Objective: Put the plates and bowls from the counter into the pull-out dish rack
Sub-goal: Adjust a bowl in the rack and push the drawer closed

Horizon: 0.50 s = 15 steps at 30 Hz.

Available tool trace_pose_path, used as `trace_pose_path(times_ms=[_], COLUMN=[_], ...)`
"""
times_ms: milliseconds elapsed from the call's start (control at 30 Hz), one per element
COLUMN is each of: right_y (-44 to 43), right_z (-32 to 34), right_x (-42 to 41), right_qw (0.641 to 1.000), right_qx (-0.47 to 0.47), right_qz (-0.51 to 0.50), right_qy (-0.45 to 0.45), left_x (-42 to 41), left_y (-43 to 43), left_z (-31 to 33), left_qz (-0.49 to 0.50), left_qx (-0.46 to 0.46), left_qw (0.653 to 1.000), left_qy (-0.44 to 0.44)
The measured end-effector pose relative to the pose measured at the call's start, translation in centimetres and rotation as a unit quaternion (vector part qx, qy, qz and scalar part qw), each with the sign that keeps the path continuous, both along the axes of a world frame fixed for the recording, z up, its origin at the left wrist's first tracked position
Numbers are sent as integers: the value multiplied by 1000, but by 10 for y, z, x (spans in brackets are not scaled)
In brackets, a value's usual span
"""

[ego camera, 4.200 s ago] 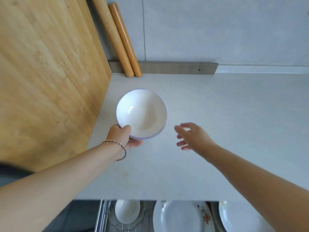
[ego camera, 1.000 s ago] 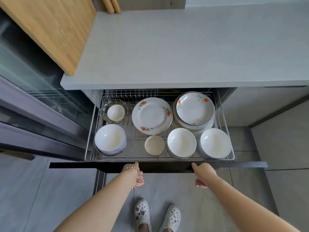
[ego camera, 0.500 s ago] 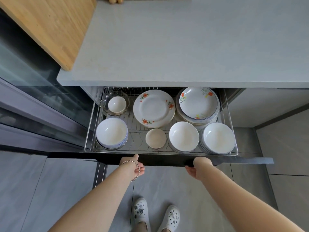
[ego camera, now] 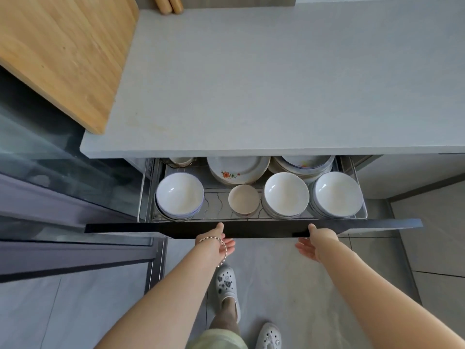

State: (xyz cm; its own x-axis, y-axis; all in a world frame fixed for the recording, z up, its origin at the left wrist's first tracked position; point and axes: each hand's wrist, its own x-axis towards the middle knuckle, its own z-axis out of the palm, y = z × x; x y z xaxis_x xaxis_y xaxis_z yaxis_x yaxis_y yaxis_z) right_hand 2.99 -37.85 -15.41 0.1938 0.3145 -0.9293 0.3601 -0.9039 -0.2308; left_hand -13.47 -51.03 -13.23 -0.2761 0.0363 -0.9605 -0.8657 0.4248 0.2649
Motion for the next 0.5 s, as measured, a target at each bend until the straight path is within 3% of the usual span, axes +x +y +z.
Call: trace_pose_path(times_ms=[300,433,500], right_y=[20,29,34], right_z=[13,24,33], right_x=[-24,-28,-47], right_qw=[994,973,963], right_qx=[-38,-58,-76], right_qz=[76,194,246], right_qy=[-75,-107,-77], left_x=[-24,-39,-55], left_y=[19,26,35], left_z=[5,15,24], left_qz=[-34,-184,-254], left_qx=[-6,1,21], left_qw=[998,979,965], left_qy=[-46,-92,-67])
